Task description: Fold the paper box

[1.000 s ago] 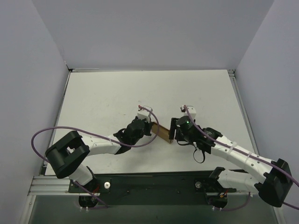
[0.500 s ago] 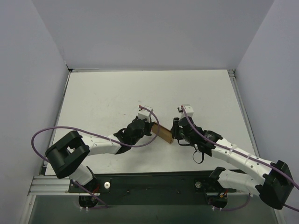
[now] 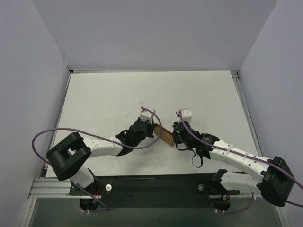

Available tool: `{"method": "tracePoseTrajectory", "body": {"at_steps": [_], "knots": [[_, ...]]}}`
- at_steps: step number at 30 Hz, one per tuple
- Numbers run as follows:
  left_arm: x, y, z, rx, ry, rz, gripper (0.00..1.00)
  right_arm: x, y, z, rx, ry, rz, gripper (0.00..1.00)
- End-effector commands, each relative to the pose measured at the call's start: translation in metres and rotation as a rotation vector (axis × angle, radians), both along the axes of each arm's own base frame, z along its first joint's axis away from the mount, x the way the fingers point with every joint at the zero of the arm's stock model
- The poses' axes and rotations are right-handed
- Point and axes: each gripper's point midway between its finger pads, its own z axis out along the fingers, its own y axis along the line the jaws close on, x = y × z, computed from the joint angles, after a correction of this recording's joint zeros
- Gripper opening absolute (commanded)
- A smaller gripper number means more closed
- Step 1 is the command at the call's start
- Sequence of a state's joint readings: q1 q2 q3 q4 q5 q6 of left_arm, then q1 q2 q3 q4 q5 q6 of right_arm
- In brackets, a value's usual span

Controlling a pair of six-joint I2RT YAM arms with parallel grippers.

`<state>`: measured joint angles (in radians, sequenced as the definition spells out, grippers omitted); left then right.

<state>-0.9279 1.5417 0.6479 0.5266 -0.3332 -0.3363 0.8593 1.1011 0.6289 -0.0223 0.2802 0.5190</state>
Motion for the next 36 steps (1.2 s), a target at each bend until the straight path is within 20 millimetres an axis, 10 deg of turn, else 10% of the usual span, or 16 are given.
{"method": "tracePoseTrajectory", "body": {"at_steps": [1,31,36], "knots": [[-0.031,0.019,-0.062,0.19,0.163,-0.059,0.0,0.0,-0.006,-0.014,-0.047,0.009,-0.031,0.04],[-0.028,0.005,-0.034,0.123,0.139,-0.09,0.0,-0.027,-0.009,-0.057,-0.477,0.036,0.096,0.0],[-0.026,0.005,-0.006,0.091,0.08,-0.105,0.22,-0.026,-0.009,-0.059,-0.49,0.05,0.078,0.0]]}}
